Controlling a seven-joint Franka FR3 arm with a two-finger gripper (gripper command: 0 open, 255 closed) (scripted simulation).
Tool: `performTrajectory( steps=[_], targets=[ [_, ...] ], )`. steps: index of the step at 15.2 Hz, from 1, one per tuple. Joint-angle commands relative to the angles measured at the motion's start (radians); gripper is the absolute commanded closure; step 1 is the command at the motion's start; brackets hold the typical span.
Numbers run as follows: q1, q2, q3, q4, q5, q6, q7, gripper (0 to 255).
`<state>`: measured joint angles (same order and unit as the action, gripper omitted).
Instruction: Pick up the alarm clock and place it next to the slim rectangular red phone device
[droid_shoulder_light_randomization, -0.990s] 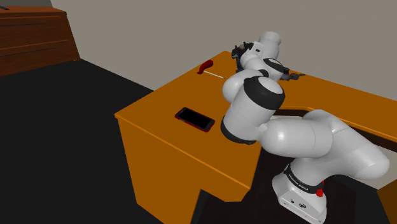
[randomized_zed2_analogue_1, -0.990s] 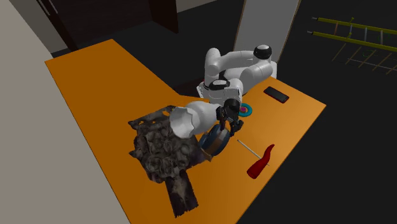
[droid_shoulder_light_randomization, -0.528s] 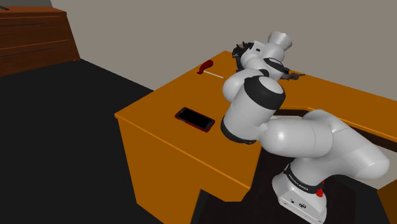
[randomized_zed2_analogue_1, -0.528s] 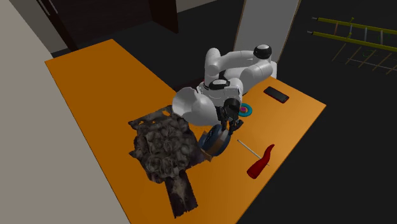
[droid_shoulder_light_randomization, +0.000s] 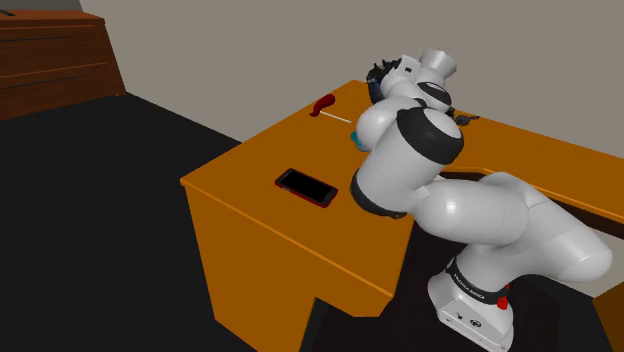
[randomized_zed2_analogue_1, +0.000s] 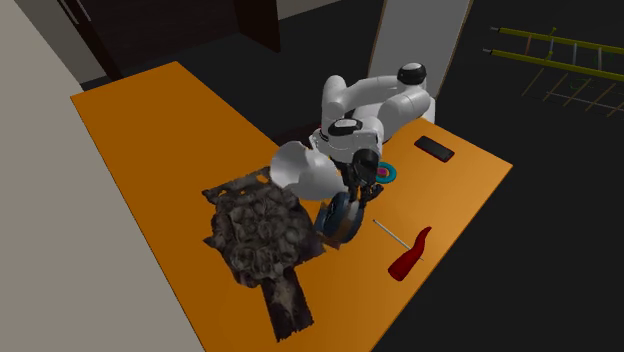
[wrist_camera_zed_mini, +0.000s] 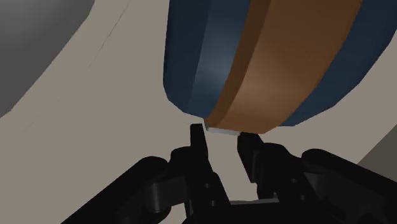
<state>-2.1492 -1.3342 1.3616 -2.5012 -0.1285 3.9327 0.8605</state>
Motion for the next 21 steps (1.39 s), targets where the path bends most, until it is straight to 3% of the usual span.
performTrajectory(
  steps=[1,4,5,6,12,13,16,20,21],
  targets=[
    [0.007,0.023,-0.025,0.009,-0.027,-0.01,-0.007,255],
    [0.016,0.058,-0.058,0.023,-0.066,-0.026,-0.016,255],
    [0.014,0.043,-0.044,0.017,-0.049,-0.02,-0.012,255],
    [0.014,0.043,-0.044,0.017,-0.049,-0.02,-0.012,0],
    [0.231,0.007,0.124,-0.175,0.329,-0.108,0.289,0],
    [0.235,0.005,0.126,-0.177,0.335,-0.111,0.297,0],
    [0.181,0.004,0.129,-0.133,0.314,-0.105,0.314,0],
    [0.099,-0.026,0.119,-0.065,0.253,-0.103,0.387,0],
    [0.098,-0.039,0.112,-0.066,0.236,-0.104,0.41,0]
  ],
)
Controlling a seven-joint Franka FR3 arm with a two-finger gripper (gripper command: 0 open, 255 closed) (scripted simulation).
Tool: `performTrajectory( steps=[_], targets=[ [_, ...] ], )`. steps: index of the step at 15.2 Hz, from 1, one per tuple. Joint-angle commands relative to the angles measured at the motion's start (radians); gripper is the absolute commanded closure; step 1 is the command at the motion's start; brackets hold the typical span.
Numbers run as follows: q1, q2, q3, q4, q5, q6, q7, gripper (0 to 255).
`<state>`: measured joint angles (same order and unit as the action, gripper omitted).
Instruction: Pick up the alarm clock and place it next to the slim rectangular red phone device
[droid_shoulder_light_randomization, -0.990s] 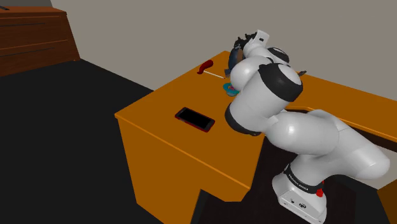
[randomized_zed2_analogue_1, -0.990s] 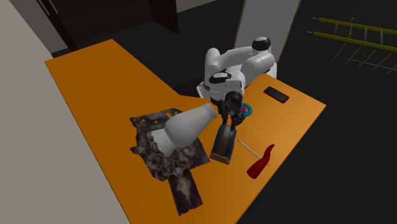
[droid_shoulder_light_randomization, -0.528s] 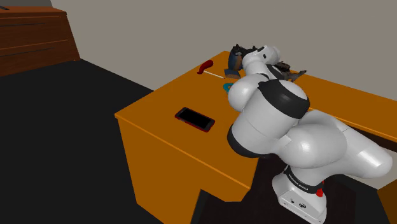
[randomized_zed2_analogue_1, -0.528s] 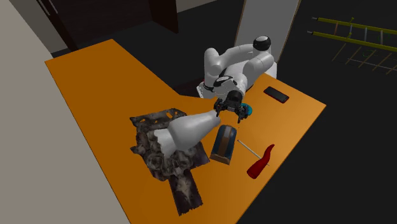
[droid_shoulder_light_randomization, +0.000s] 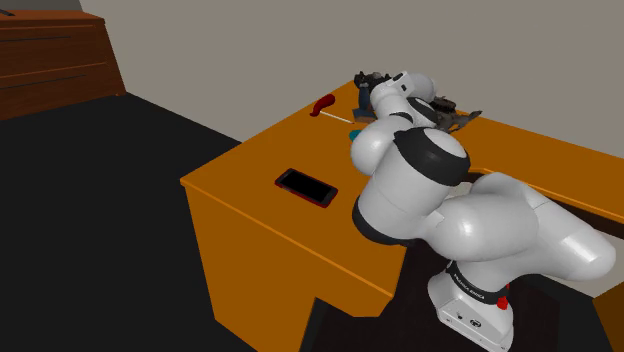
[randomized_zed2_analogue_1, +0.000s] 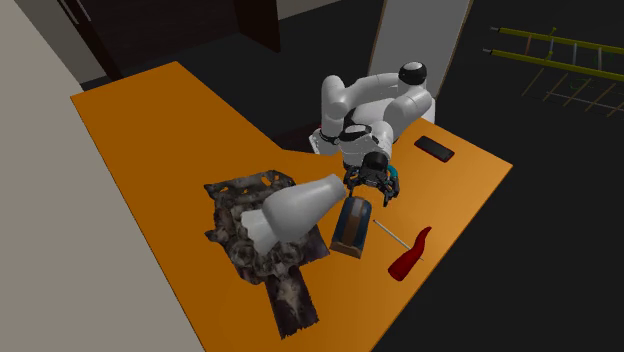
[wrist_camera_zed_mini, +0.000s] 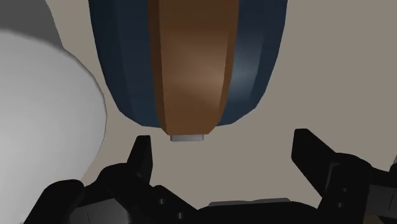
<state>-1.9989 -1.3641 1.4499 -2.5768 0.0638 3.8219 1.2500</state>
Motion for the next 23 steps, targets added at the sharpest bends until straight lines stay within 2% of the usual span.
performTrajectory(
  steps=[1,7,8,15,16,17,23],
  targets=[
    [-0.053,-0.012,0.022,0.01,0.04,0.006,0.026,0],
    [-0.053,-0.011,0.023,0.01,0.041,0.006,0.025,0],
    [-0.059,-0.008,0.022,0.013,0.038,0.01,0.024,255],
    [-0.022,-0.005,0.008,-0.015,0.033,0.002,0.02,255],
    [-0.022,-0.001,0.004,-0.016,0.029,0.003,0.018,255],
    [-0.053,-0.011,0.023,0.01,0.041,0.006,0.024,255],
    [-0.035,0.058,-0.048,0.027,-0.024,-0.016,-0.013,255]
  ],
)
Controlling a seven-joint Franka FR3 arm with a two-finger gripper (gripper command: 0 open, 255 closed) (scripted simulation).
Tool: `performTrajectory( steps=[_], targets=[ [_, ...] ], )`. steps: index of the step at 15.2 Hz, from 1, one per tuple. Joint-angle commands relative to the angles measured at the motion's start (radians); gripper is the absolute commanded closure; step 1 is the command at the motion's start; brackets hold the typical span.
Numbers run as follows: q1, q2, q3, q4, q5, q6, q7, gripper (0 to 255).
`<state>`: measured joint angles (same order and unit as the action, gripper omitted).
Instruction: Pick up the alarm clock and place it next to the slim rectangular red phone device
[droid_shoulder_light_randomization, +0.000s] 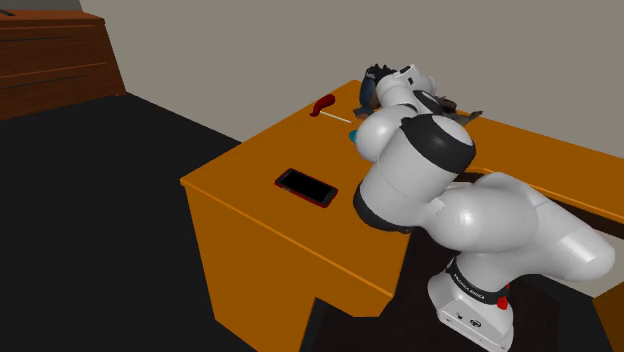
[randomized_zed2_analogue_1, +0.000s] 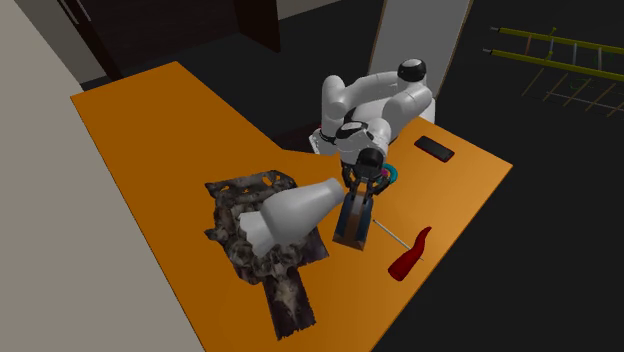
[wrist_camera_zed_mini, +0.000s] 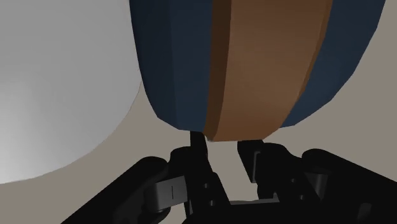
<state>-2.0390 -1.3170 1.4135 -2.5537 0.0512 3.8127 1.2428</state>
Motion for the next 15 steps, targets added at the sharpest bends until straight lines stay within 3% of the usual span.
performTrajectory(
  steps=[1,15],
  targets=[
    [0.008,0.022,-0.024,0.007,-0.023,-0.012,-0.011,255],
    [0.065,0.171,-0.183,0.077,-0.169,-0.096,-0.084,255]
  ],
)
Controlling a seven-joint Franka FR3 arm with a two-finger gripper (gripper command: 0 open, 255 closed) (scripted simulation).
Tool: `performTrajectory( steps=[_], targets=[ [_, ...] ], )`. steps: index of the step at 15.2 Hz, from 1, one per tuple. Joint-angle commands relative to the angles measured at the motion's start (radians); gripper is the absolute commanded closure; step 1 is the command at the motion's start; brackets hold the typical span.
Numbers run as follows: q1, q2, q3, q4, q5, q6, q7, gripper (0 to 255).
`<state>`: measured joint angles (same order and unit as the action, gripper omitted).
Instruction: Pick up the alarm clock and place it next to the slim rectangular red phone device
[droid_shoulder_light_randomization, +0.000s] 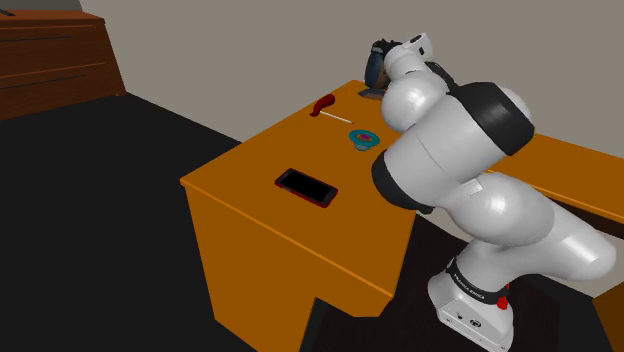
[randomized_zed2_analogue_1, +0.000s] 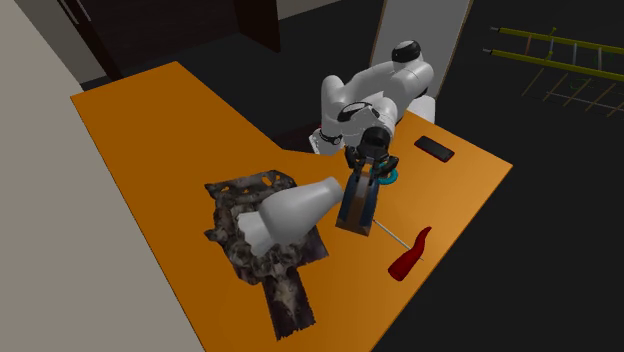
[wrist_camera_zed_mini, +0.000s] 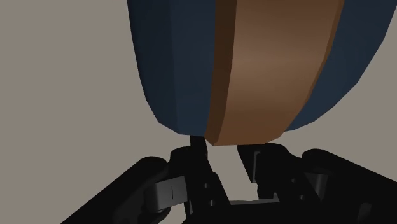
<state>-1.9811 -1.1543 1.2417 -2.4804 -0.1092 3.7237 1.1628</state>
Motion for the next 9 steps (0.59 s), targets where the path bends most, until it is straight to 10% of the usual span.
performTrajectory(
  steps=[1,9],
  targets=[
    [0.012,0.019,-0.022,0.01,-0.019,-0.015,-0.009,255],
    [0.053,0.103,-0.103,0.069,-0.093,-0.079,-0.047,255]
  ],
)
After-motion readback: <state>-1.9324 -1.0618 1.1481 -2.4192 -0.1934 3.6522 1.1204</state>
